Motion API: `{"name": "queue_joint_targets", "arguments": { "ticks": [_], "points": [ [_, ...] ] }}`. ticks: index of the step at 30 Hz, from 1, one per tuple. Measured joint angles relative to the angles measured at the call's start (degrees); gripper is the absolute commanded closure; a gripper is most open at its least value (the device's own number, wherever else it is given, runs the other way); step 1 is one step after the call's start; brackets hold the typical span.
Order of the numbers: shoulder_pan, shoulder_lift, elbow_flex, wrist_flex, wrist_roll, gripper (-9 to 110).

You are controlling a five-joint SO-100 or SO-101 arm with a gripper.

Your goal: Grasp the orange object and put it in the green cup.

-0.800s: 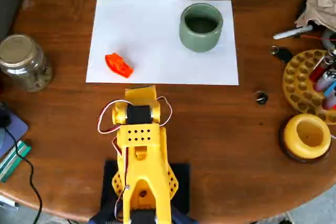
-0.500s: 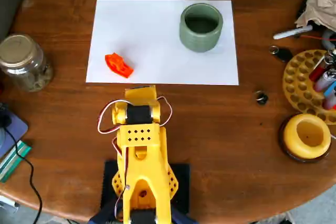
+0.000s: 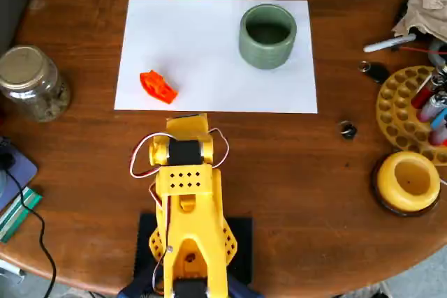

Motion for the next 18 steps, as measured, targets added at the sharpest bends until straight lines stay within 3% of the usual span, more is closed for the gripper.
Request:
{"name": "queue_joint_targets", "arguments": {
  "ticks": [18],
  "points": [
    [0.00,0.00,0.00,-0.88,0.44,102]
  ]
}}
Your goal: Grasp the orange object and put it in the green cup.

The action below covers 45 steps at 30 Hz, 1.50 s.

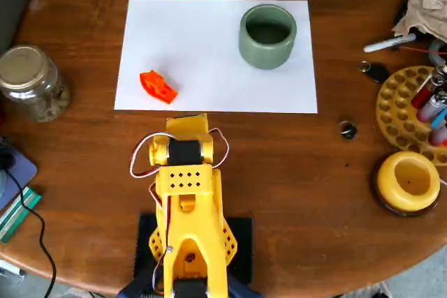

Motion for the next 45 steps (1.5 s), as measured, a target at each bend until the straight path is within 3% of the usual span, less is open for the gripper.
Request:
{"name": "queue_joint_targets", "arguments": {
  "ticks": [5,10,16,19,32,39,45],
  "points": [
    [1.49,0.00,0.00,-5.10,14.85,102],
    [2.99,0.00,0.00,-10.46,42.19,102],
    [-6.68,0.00,0.00,-11.07,73.04,102],
    [-11.34,-0.09,0.00,-13.01,82.27,102],
    [-14.33,-1.67,0.00,-18.90,89.74,102],
    [-13.89,-14.68,0.00,-33.05,89.74,102],
    [-13.80,-17.75,0.00,-37.18,89.82,102]
  ]
}}
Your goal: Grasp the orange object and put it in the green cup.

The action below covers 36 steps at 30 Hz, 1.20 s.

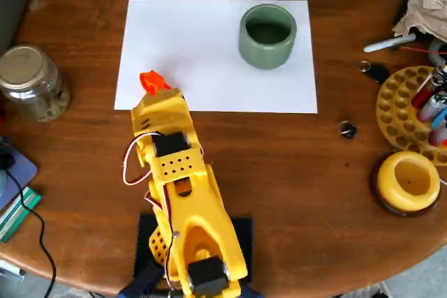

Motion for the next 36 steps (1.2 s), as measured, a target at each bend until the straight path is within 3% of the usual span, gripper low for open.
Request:
{"name": "queue_joint_targets", "arguments": {
  "ticks": [19,30,36],
  "points": [
    [1.23,-8.53,0.00,-5.27,0.09,102],
    [1.49,-26.54,0.00,-24.17,0.26,101],
    [1.49,-27.07,0.00,-26.10,0.35,79]
  ]
}}
